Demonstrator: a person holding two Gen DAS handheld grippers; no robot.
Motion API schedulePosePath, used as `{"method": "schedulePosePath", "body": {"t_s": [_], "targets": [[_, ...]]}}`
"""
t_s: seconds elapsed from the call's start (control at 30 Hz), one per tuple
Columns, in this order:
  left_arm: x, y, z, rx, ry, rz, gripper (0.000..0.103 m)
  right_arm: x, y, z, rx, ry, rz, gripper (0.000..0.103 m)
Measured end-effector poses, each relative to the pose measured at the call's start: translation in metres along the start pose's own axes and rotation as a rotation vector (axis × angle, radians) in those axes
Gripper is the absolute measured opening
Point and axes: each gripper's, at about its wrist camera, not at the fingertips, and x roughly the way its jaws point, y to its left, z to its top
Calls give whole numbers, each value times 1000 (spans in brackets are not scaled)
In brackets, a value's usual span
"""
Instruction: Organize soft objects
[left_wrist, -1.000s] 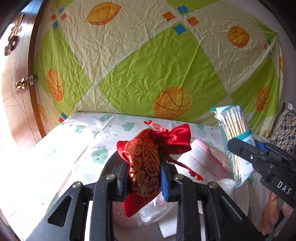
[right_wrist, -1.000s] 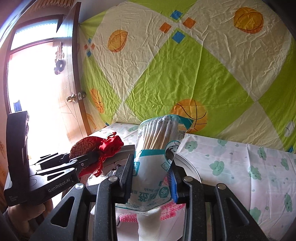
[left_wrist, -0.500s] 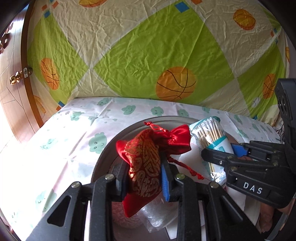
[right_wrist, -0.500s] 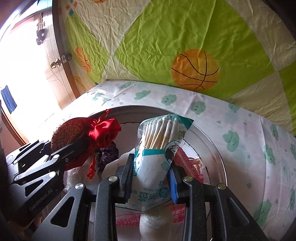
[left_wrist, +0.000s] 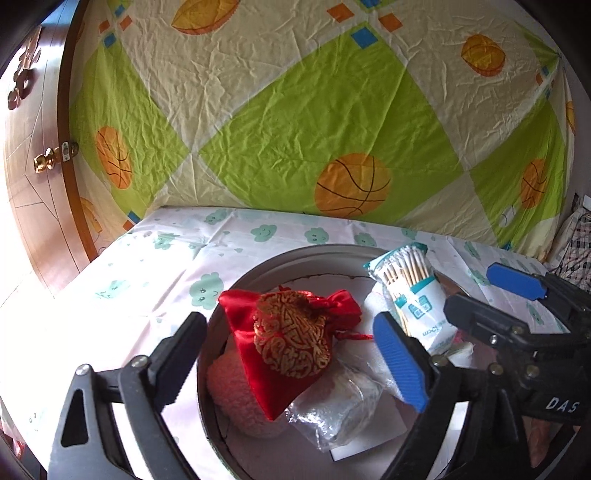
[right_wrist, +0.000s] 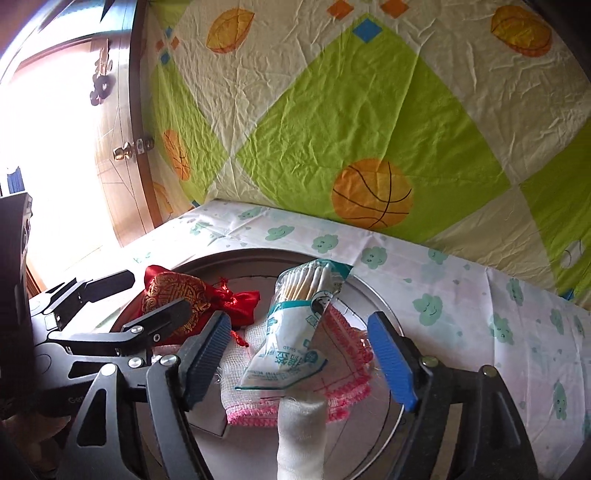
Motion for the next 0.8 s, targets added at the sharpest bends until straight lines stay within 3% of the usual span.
{"method": "schedulePosePath", "body": {"t_s": [0.23, 0.8], "targets": [[-18, -3, 0, 4, -29, 3, 102, -33, 3, -4, 8, -98, 2, 84], [-41, -10, -9, -5, -52, 2, 102, -59, -9, -29, 87, -129, 20, 84]]}}
